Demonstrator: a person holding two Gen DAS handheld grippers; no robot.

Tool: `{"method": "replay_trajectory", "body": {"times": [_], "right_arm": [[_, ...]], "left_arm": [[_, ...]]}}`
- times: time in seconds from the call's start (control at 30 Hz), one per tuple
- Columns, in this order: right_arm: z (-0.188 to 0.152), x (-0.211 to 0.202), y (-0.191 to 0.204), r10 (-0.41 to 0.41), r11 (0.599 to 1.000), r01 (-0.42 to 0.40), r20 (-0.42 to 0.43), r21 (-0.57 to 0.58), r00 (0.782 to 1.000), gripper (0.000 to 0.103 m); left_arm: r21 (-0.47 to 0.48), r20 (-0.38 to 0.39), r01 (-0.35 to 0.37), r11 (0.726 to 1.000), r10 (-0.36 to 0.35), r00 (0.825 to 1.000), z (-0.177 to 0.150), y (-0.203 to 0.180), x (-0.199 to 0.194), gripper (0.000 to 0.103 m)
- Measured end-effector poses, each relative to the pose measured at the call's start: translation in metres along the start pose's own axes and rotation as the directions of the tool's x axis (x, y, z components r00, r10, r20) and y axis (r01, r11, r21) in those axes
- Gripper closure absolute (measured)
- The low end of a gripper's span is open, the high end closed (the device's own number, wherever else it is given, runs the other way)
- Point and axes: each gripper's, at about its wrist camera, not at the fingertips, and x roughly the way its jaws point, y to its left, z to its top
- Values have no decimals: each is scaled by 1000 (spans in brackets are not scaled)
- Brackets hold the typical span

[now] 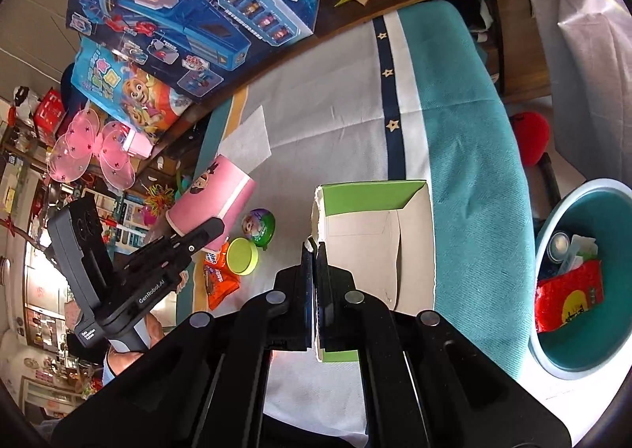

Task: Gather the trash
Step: 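Grasp the green snack box with the right tool while the left tool grasps the pink paper cup, then carry snack box and pink cup over the teal bin and open both tools to drop them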

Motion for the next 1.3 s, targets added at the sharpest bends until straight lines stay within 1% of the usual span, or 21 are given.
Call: {"method": "replay_trajectory", "body": {"times": [0.17, 0.3, 0.4, 0.47, 0.63, 0.73, 0.87, 0.97, 1.07, 1.13, 1.3], "right_arm": [[-4, 20, -5, -13, 1000, 13, -44, 8, 999, 101], [-3, 24, -2, -37, 999, 37, -33, -9, 999, 101], [-3, 17, -7, 36, 999, -36, -6, 29, 999, 101], [-1, 8, -12, 68, 996, -68, 17, 50, 998, 101], [-2, -22, -28, 81, 993, -87, 75, 81, 994, 101], [-6, -50, -44, 76, 991, -89, 127, 99, 989, 101], [-19, -97, -77, 58, 986, -92, 223, 141, 973, 101], [-32, -131, -108, 32, 979, -88, 288, 185, 957, 101], [-48, -158, -140, -15, 969, -69, 337, 236, 941, 101], [-56, -169, -160, -48, 960, -53, 351, 273, 935, 101], [-70, -179, -201, -100, 937, -28, 346, 347, 933, 101]], "left_arm": [[-4, -17, 14, 1000, -14, 1000, -7, -9, 3, 97], [-7, -21, 16, 1000, -16, 1000, -11, -11, 0, 97], [-7, -26, 19, 1000, -20, 999, -12, -11, -4, 97], [0, -27, 24, 1000, -24, 999, -11, -13, -6, 97], [36, -36, 47, 998, -46, 998, -10, -31, -7, 97], [89, -52, 62, 994, -57, 997, -9, -56, -2, 97], [170, -79, 92, 981, -80, 994, -6, -98, 7, 97], [236, -116, 125, 964, -100, 988, -5, -137, 18, 97], [294, -155, 158, 943, -116, 981, -6, -175, 33, 97], [327, -188, 179, 928, -122, 975, -10, -201, 47, 97], [369, -279, 231, 901, -130, 952, -22, -248, 83, 97]]}}
